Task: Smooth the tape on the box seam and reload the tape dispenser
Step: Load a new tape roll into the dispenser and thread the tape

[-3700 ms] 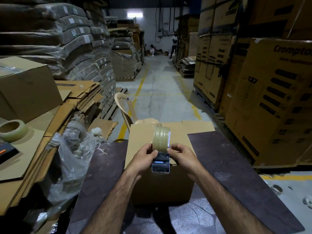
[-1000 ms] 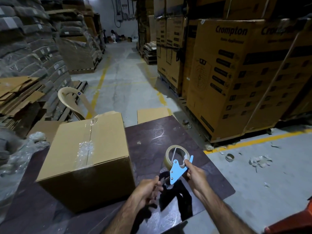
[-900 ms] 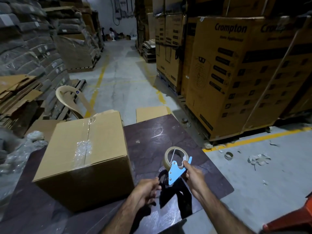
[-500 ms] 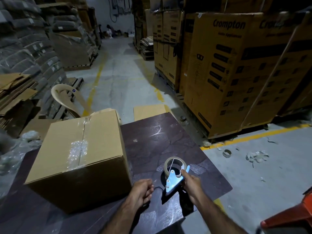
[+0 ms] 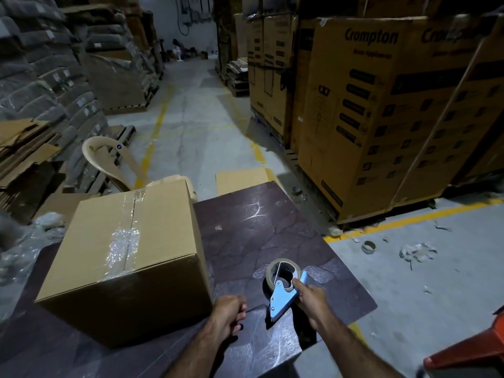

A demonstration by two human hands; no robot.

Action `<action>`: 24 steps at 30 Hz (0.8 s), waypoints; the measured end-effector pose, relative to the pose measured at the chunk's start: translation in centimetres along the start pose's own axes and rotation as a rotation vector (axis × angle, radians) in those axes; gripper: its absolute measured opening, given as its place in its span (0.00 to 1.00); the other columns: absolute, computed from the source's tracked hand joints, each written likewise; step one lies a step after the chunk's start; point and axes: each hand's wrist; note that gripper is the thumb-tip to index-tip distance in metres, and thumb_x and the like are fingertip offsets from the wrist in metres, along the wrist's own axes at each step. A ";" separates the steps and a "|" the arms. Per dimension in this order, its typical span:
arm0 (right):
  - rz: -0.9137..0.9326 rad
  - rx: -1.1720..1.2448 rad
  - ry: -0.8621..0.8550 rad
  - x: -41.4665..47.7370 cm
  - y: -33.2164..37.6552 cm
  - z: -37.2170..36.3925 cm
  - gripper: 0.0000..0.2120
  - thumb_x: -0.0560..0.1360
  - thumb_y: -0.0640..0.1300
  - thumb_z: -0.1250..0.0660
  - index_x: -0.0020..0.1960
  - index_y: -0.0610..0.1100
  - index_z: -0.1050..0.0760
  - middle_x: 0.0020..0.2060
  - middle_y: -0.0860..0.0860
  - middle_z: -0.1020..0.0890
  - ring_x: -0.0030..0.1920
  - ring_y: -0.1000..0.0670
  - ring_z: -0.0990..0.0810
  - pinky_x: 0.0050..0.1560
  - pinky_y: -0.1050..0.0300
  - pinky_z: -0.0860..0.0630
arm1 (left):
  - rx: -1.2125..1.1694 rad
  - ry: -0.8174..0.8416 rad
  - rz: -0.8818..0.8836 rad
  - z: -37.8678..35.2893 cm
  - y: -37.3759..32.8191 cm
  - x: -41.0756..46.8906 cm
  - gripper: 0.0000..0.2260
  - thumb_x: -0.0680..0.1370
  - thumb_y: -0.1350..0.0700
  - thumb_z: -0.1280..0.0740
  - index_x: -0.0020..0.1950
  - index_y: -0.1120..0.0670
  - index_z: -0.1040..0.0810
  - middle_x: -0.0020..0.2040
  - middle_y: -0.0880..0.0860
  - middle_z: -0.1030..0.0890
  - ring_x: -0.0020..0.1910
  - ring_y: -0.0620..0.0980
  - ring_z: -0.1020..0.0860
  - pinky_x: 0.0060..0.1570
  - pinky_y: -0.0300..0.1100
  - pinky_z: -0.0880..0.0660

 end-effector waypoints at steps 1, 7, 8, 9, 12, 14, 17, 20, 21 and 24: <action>-0.002 -0.008 -0.004 0.1 0.0 0.0 0.11 0.74 0.37 0.30 0.50 0.28 0.22 0.43 0.37 0.17 0.39 0.43 0.19 0.34 0.57 0.22 | 0.007 0.000 -0.002 0.0 0.1 0.0 0.11 0.78 0.59 0.38 0.37 0.54 0.24 0.28 0.51 0.27 0.26 0.47 0.32 0.29 0.36 0.37; 0.012 -0.116 -0.050 0.5 0.2 -0.1 0.10 0.75 0.39 0.30 0.48 0.30 0.23 0.42 0.38 0.17 0.38 0.44 0.19 0.30 0.59 0.23 | 0.054 -0.008 0.001 0.2 0.4 0.3 0.10 0.78 0.58 0.39 0.39 0.56 0.23 0.28 0.52 0.26 0.25 0.47 0.33 0.26 0.36 0.38; 0.022 -0.140 -0.061 0.8 0.1 -0.1 0.11 0.74 0.39 0.30 0.47 0.30 0.22 0.41 0.39 0.17 0.38 0.44 0.19 0.33 0.57 0.22 | 0.058 -0.010 0.000 0.2 0.4 0.5 0.10 0.78 0.57 0.39 0.39 0.56 0.23 0.28 0.52 0.27 0.24 0.48 0.33 0.26 0.36 0.38; 0.032 -0.176 -0.079 0.9 0.0 -0.1 0.13 0.74 0.41 0.29 0.47 0.29 0.22 0.40 0.39 0.17 0.40 0.43 0.18 0.37 0.53 0.20 | 0.070 -0.017 -0.001 0.2 0.3 0.5 0.10 0.79 0.56 0.39 0.40 0.57 0.22 0.28 0.52 0.26 0.24 0.48 0.32 0.26 0.35 0.37; 0.083 -0.281 -0.125 1.5 -0.4 0.0 0.15 0.71 0.45 0.26 0.44 0.31 0.19 0.37 0.39 0.16 0.41 0.41 0.16 0.46 0.44 0.18 | 0.106 -0.040 -0.025 0.1 0.3 0.5 0.11 0.80 0.55 0.39 0.41 0.57 0.22 0.28 0.52 0.26 0.24 0.48 0.32 0.25 0.35 0.36; 0.111 -0.344 -0.168 1.5 -0.4 0.0 0.13 0.70 0.45 0.25 0.41 0.34 0.19 0.36 0.39 0.16 0.39 0.41 0.16 0.43 0.44 0.18 | 0.123 -0.042 -0.056 0.0 0.1 0.3 0.10 0.79 0.57 0.39 0.40 0.57 0.23 0.28 0.53 0.27 0.24 0.47 0.32 0.24 0.34 0.37; 0.121 -0.397 -0.190 1.8 -0.5 0.1 0.11 0.69 0.43 0.24 0.43 0.34 0.18 0.36 0.40 0.16 0.37 0.41 0.16 0.40 0.43 0.17 | 0.135 -0.035 -0.086 -0.2 0.1 0.1 0.10 0.78 0.60 0.39 0.37 0.57 0.25 0.28 0.55 0.28 0.23 0.48 0.32 0.23 0.33 0.37; 0.149 -0.468 -0.198 2.5 -0.9 0.2 0.09 0.68 0.41 0.25 0.44 0.36 0.17 0.34 0.41 0.16 0.35 0.42 0.17 0.39 0.42 0.18 | 0.135 -0.036 -0.117 -0.3 -0.1 0.1 0.09 0.76 0.61 0.38 0.37 0.59 0.24 0.26 0.56 0.28 0.24 0.50 0.31 0.26 0.39 0.34; 0.155 -0.483 -0.207 1.9 -0.6 0.1 0.08 0.69 0.41 0.26 0.45 0.37 0.17 0.34 0.42 0.16 0.34 0.42 0.18 0.39 0.43 0.19 | 0.149 -0.033 -0.128 -0.3 -0.2 0.0 0.09 0.76 0.61 0.38 0.37 0.59 0.23 0.26 0.56 0.28 0.24 0.51 0.31 0.27 0.41 0.33; 0.205 -0.506 -0.251 0.5 0.6 -0.3 0.07 0.70 0.40 0.28 0.45 0.37 0.18 0.33 0.43 0.18 0.33 0.43 0.21 0.37 0.49 0.23 | 0.171 -0.044 -0.172 -0.1 -0.3 -0.2 0.10 0.76 0.59 0.36 0.36 0.57 0.21 0.25 0.55 0.26 0.22 0.50 0.31 0.26 0.41 0.32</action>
Point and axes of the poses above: each hand's wrist, its own x-axis towards the middle knuckle, its own z-axis out of the back of the hand, y = z × x
